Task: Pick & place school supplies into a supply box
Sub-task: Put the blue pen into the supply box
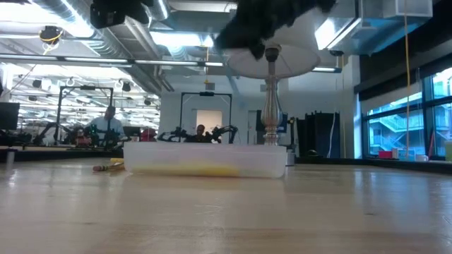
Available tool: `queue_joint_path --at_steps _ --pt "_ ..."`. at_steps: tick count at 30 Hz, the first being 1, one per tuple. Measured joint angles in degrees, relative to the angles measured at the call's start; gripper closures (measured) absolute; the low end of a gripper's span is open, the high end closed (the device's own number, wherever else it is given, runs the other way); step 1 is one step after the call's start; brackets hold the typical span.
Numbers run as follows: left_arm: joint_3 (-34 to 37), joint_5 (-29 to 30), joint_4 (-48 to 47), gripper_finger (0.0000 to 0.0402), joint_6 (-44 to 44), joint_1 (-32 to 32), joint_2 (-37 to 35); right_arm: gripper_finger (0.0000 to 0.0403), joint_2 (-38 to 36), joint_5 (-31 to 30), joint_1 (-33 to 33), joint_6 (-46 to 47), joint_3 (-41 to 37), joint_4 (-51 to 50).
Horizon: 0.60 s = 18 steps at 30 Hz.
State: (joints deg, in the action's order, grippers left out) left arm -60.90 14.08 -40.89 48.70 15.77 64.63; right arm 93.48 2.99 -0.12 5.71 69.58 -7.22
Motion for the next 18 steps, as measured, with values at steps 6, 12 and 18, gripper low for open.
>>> queue_joint_path --at_steps 6,12,18 --pt "0.00 0.40 -0.07 0.0272 -0.67 0.00 -0.82 0.0358 6.53 4.78 -0.49 -0.11 -0.02 -0.98" --pt "0.00 1.86 -0.13 0.0272 -1.52 0.00 -0.82 0.0358 10.40 7.30 -0.49 -0.41 -0.02 -2.01" --pt "0.00 1.93 -0.16 0.0272 -2.86 0.00 -0.82 0.0358 13.24 7.39 -0.49 -1.60 0.00 -3.50"
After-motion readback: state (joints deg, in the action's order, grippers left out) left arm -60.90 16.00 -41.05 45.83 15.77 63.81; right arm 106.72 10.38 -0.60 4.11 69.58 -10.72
